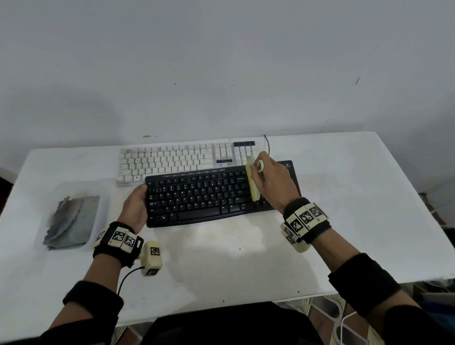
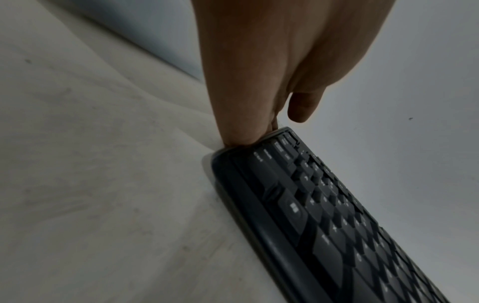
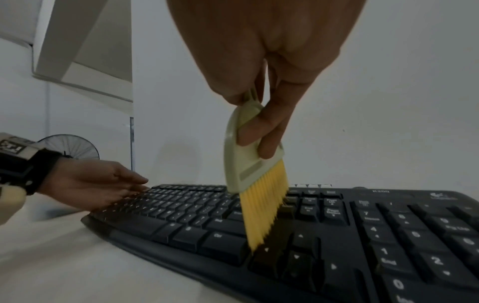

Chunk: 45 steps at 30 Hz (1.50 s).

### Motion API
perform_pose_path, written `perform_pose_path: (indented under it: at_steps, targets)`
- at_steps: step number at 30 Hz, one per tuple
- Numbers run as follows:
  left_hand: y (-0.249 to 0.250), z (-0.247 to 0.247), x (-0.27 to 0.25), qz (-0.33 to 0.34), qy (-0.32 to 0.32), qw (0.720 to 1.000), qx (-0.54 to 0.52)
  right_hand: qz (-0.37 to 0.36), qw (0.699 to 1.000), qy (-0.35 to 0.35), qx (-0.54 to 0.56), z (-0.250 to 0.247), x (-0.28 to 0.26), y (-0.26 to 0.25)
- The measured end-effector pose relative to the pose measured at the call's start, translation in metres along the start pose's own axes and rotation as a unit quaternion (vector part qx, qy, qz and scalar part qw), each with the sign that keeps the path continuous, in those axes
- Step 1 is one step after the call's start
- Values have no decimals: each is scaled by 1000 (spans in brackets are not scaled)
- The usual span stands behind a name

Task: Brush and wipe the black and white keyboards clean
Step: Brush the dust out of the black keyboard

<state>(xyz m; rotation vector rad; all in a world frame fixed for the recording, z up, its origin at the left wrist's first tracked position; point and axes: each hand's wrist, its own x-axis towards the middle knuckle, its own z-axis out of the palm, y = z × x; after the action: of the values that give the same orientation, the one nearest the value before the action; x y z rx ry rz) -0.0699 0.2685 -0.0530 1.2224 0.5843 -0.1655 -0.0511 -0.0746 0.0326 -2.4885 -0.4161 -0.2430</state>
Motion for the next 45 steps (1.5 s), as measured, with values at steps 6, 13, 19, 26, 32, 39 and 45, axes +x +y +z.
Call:
perform_pose_path:
  at_steps: [6, 13, 19, 26, 32, 39, 45]
  targets:
    - [-2, -1, 0, 6, -1, 1000, 9, 10, 998, -55, 30, -4, -9, 3]
    - [-1, 1, -1, 8, -1, 1000, 9, 105, 991, 43, 66, -16, -1, 21]
    - [1, 4, -4, 6, 4, 1000, 0, 45, 998, 6, 38, -4, -6, 23]
    - [1, 5, -8, 5, 9, 1000, -12, -15, 996, -84, -16, -11, -11, 14]
    - [1, 7, -7, -1, 16, 1000, -17, 99, 993, 18, 67, -17, 8, 11]
    - [1, 4, -6, 6, 11, 1000, 2, 149, 978, 117, 92, 0, 14, 18]
    - [2, 5, -8, 11, -5, 1000, -4, 174, 966, 144, 122, 8, 13, 15]
